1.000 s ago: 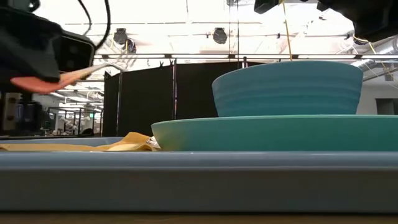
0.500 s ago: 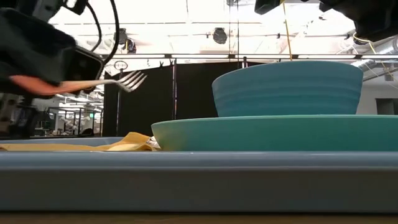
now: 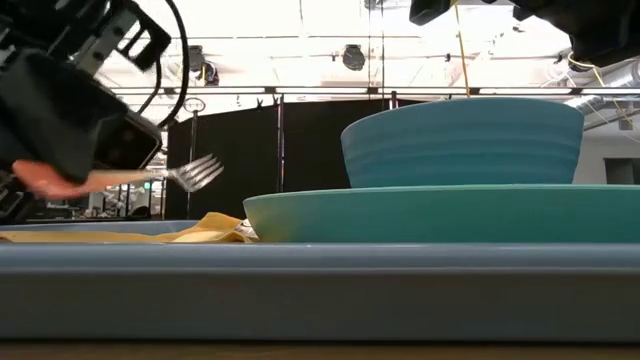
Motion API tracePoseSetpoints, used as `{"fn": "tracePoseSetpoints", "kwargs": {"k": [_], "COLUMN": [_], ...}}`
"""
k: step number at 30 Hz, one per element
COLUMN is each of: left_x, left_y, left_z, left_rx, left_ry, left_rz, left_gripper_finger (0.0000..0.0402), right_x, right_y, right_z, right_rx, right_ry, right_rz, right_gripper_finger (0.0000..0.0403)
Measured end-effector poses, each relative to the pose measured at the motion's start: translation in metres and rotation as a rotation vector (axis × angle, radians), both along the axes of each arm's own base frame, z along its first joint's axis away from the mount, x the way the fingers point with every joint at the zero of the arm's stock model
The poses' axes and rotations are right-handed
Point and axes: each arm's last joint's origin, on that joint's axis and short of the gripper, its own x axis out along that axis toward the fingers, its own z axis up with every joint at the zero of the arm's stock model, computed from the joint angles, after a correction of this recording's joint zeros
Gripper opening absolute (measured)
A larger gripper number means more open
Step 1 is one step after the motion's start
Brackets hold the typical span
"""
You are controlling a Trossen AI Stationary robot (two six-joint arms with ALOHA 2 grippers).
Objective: Set up tray
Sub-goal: Put the orange fork on top of the yellow napkin to the left of the orange spoon
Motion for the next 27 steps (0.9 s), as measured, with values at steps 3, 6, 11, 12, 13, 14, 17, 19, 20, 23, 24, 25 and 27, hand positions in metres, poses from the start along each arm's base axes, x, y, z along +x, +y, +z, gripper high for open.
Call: {"fn": "tracePoseSetpoints", "kwargs": {"k": [3, 6, 11, 12, 13, 14, 17, 19, 20, 23, 24, 25, 27], "left_x": [0.0004, 0.0001, 0.0011, 0.0012, 0.0016, 0.0021, 0.0029, 0.0046, 0.0047, 0.0039, 0.0041, 0.0046, 0.0053], "left_y": [0.0006, 0.0005, 0.0018, 0.0023, 0.0027, 0.003, 0.0038, 0.0029, 0.0028, 0.0027, 0.0031, 0.0039, 0.0054], "left_z": [-0.0005, -0.0008, -0.0024, -0.0029, -0.0026, -0.0022, -0.0016, 0.0006, 0.0009, -0.0002, -0.0001, 0.0, -0.0001], "left_rx": [-0.022, -0.021, -0.052, -0.053, -0.054, -0.057, -0.094, -0.107, -0.108, -0.128, -0.134, -0.139, -0.139], "left_ry": [0.018, 0.021, 0.051, 0.057, 0.054, 0.051, 0.079, 0.071, 0.068, 0.103, 0.108, 0.11, 0.111], "left_rz": [0.007, 0.007, 0.028, 0.031, 0.033, 0.036, 0.033, 0.015, 0.016, 0.027, 0.035, 0.041, 0.049], "left_gripper_finger": [0.0006, 0.0006, 0.0005, 0.0005, 0.0005, 0.0005, 0.0005, 0.0005, 0.0005, 0.0006, 0.0007, 0.001, 0.0015], "right_x": [0.0, 0.0002, 0.0002, 0.0002, 0.0002, 0.0002, 0.0002, 0.0002, 0.0002, 0.0002, 0.0002, 0.0002, 0.0003], "right_y": [0.0, 0.0001, 0.0001, 0.0001, 0.0001, 0.0001, 0.0001, 0.0001, 0.0001, 0.0001, 0.0001, 0.0001, 0.0001], "right_z": [-0.0002, -0.001, -0.001, -0.0009, -0.0009, -0.0009, -0.0009, -0.0009, -0.001, -0.001, -0.001, -0.0013, -0.0016], "right_rx": [-0.001, -0.005, -0.004, -0.004, -0.004, -0.004, -0.004, -0.004, -0.005, -0.005, -0.005, -0.006, -0.007], "right_ry": [0.002, 0.01, 0.009, 0.009, 0.009, 0.009, 0.009, 0.009, 0.009, 0.009, 0.01, 0.012, 0.015], "right_rz": [0.0, 0.0, 0.0, 0.0, 0.0, 0.0, 0.0, 0.0, 0.0, 0.0, 0.0, 0.0, 0.0], "right_gripper_finger": [0.005, 0.0049, 0.0049, 0.0049, 0.0049, 0.0049, 0.0049, 0.0049, 0.0049, 0.0049, 0.0049, 0.0049, 0.005]}}
